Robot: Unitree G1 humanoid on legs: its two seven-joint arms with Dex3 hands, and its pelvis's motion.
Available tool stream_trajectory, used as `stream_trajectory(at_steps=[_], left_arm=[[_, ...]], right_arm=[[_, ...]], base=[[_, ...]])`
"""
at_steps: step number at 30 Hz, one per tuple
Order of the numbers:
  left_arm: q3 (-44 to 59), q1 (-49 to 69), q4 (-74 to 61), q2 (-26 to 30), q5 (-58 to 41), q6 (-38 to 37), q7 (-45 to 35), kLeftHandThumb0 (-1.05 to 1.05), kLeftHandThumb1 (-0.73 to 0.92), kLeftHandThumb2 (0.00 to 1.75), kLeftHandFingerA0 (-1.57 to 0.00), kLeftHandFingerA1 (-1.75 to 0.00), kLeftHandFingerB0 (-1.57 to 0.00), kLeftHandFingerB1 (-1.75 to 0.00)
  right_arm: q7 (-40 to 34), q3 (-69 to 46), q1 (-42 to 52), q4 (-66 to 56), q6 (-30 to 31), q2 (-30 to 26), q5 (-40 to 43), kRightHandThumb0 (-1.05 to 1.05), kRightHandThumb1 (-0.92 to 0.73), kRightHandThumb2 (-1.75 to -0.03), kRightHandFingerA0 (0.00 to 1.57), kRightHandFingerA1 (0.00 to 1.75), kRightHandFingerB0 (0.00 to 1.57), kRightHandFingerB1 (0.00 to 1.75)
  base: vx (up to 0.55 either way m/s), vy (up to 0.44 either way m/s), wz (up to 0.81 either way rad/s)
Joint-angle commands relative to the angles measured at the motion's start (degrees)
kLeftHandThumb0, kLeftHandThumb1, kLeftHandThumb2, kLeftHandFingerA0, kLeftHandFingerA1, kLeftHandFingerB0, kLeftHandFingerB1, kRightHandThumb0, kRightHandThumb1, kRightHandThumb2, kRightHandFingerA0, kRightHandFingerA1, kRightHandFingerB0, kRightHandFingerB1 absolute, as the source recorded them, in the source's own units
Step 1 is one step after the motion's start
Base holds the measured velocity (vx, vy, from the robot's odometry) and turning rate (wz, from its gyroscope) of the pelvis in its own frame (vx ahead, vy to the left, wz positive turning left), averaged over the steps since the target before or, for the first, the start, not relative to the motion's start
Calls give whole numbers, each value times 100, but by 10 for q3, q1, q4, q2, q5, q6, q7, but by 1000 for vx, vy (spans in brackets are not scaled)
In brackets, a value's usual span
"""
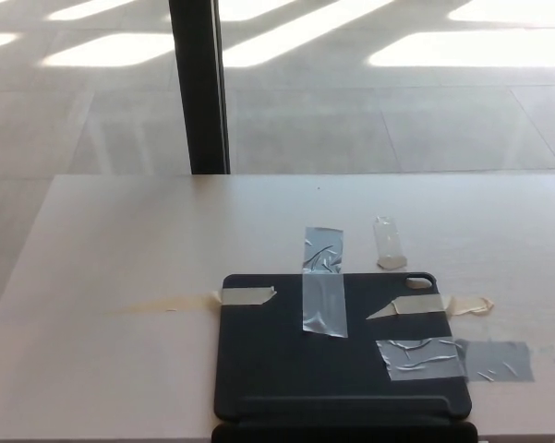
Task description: The robot uses its right hand to open a folded tablet cover kept in the middle of the desk
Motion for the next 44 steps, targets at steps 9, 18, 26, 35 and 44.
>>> stream_trajectory(at_steps=[9,18,26,35,44], left_arm=[[-9,17,1,4,-3,-13,1,-94,54,68,-46,-111,-37,-98],[-12,17,5,5,-3,-4,2,-91,52,71,-46,-116,-38,-106],[-8,19,6,1,-8,-2,4,-92,51,70,-45,-117,-33,-103],[-5,18,9,-8,-12,2,7,-90,49,71,-47,-118,-32,-102],[-6,18,8,-12,-9,-4,12,-93,50,70,-52,-115,-41,-103]], right_arm=[[41,-321,-235,-26,122,-13,198,-63,-77,-63,39,57,35,38],[-22,-571,-255,183,47,-81,217,-77,-80,-64,45,58,37,39],[-89,-716,-196,329,-44,-73,229,-69,-79,-63,46,90,41,67],[-213,-861,-173,515,-111,-26,273,-69,-73,-66,49,145,41,78],[-288,-874,-173,707,-209,-40,256,-72,-87,-67,43,120,30,78]], base=[[0,0,0],[0,0,0],[0,0,0],[0,0,0],[0,0,0]])
